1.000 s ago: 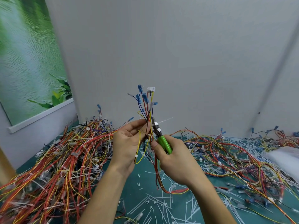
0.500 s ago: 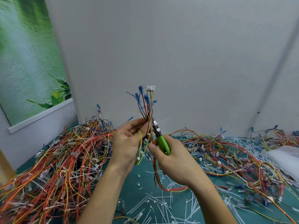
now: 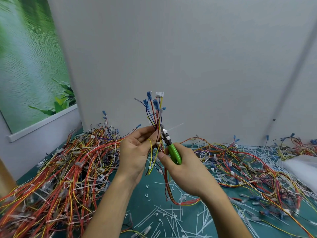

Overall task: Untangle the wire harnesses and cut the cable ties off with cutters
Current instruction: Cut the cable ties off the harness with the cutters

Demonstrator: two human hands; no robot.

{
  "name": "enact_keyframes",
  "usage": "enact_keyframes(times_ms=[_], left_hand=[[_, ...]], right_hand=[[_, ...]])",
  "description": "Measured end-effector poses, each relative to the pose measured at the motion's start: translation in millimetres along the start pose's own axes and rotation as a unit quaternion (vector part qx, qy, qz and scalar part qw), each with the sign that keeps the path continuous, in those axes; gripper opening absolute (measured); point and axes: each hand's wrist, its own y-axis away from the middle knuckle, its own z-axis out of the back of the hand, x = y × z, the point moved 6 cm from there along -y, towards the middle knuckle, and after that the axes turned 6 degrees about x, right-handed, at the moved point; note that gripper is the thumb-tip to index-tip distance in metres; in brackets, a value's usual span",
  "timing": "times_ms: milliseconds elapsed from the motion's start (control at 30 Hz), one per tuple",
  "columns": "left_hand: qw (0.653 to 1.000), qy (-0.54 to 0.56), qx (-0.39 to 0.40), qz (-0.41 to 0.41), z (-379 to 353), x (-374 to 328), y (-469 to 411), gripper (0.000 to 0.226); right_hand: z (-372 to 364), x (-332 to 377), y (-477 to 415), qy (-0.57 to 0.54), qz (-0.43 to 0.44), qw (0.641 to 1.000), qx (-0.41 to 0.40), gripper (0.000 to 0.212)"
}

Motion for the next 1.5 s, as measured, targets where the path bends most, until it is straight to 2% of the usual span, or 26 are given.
enact_keyframes(times_ms=[133, 367, 533, 767, 1000, 1267, 1500], left_hand=[[1.0, -0.024, -0.004, -0.006, 2.0, 0.5, -0.6, 0.02], [1.0, -0.003, 0.01, 0.004, 1.2, 1.7, -1.2, 0.027], [0.999, -0.017, 0.022, -0.019, 0.3, 1.0, -1.9, 0.024], [1.0, -0.014, 0.007, -0.022, 4.5, 3.6, -3.6, 0.028], [1.0, -0.004, -0.007, -0.024, 3.5, 2.6, -3.1, 0.025], [0.999, -0.022, -0.02, -0.035, 5.8, 3.9, -2.9, 0.021], [0.999, -0.031, -0.021, -0.038, 6.4, 1.0, -1.5, 0.022]], right_hand=[[-1.0, -0.6, 0.6, 0.016, -0.005, 1.0, 0.0, 0.028], [1.9, -1.9, -1.5, 0.008, 0.001, 1.0, -0.01, 0.027], [2.8, -0.9, -1.8, -0.003, 0.0, 1.0, -0.012, 0.026], [-1.1, 0.7, -0.1, -0.015, -0.007, 1.0, 0.011, 0.029], [0.6, 0.4, -1.3, 0.009, 0.006, 1.0, -0.027, 0.03], [-2.6, 4.2, 1.3, 0.023, 0.005, 1.0, -0.021, 0.026], [0.5, 1.8, 0.9, 0.023, 0.005, 0.999, -0.036, 0.032]])
